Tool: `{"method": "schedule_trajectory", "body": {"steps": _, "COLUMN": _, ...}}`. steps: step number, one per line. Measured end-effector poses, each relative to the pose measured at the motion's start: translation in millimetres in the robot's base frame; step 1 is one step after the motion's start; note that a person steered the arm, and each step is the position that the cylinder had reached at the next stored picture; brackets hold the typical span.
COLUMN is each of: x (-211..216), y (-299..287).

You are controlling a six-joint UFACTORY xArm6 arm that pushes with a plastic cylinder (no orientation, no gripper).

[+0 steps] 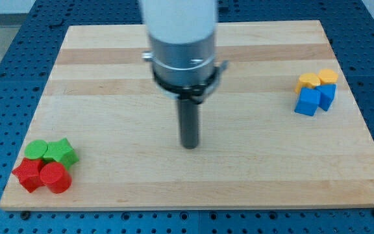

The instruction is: Push the blue triangle and blue cube left a bit

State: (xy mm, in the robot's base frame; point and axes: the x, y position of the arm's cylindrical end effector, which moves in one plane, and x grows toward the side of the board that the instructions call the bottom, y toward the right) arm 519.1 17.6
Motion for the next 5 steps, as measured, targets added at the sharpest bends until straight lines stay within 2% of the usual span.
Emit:
{"method": "schedule_trajectory", "body": {"steps": 2, "x": -0.1, "y": 168.0}}
{"method": "schedule_trajectory", "body": {"steps": 4, "x": -27.9, "y": 327.6}}
{"method": "schedule_trajectory", "body": {"steps": 5, "x": -40.3, "y": 327.6}}
